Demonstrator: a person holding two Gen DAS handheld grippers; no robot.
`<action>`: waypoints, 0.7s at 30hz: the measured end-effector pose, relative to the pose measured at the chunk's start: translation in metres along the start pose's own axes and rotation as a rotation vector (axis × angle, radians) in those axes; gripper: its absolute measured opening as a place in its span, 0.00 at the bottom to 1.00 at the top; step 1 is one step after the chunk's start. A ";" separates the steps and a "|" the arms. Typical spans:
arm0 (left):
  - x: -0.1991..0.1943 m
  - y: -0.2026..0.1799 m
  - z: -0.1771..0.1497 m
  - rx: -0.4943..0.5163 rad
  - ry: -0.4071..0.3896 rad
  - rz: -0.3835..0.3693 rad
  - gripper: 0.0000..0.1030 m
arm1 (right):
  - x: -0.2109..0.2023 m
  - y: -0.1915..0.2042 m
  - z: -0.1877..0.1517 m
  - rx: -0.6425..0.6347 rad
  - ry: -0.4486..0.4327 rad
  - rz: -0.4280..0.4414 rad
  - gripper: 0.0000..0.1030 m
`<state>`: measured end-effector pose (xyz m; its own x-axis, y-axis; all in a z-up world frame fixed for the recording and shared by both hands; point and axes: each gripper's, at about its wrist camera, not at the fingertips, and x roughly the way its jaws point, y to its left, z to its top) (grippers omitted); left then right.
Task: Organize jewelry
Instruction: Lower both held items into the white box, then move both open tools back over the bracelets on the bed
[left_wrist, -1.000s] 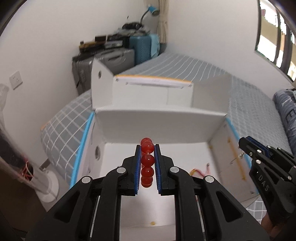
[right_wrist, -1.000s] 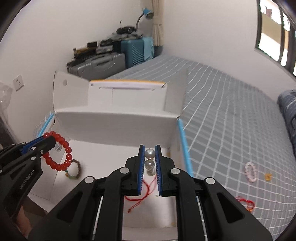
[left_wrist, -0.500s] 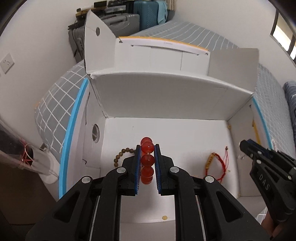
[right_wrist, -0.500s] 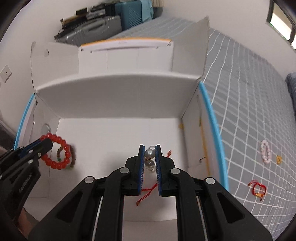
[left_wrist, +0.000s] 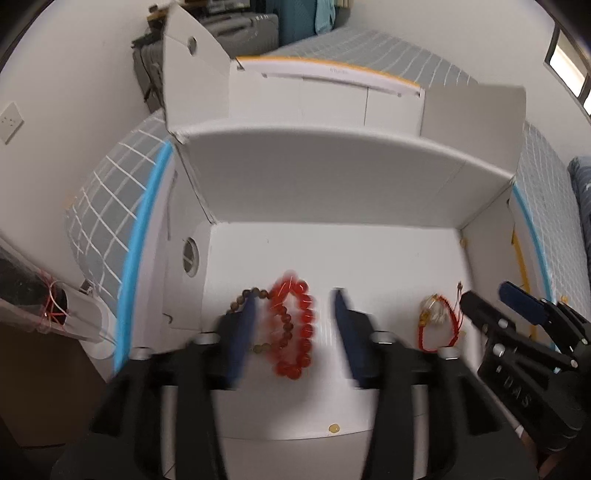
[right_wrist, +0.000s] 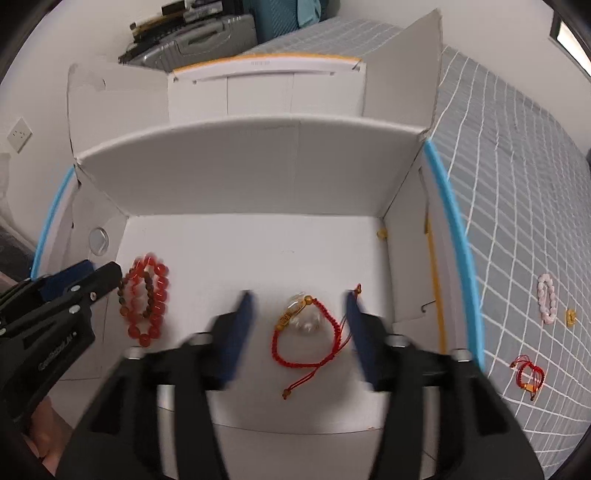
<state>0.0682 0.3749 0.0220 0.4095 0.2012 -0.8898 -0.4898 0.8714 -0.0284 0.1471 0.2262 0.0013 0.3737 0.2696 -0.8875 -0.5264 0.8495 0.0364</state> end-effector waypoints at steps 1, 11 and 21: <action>-0.004 0.001 0.001 -0.001 -0.013 0.010 0.56 | -0.004 0.000 -0.001 -0.005 -0.014 -0.008 0.67; -0.027 0.014 0.003 -0.050 -0.103 0.031 0.92 | -0.024 -0.002 0.000 -0.023 -0.078 -0.009 0.93; -0.039 0.005 -0.003 -0.023 -0.155 0.045 0.95 | -0.043 -0.015 -0.012 -0.003 -0.119 -0.016 0.93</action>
<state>0.0480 0.3699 0.0555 0.5001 0.3080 -0.8093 -0.5273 0.8497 -0.0025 0.1300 0.1960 0.0333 0.4704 0.3082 -0.8269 -0.5214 0.8530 0.0213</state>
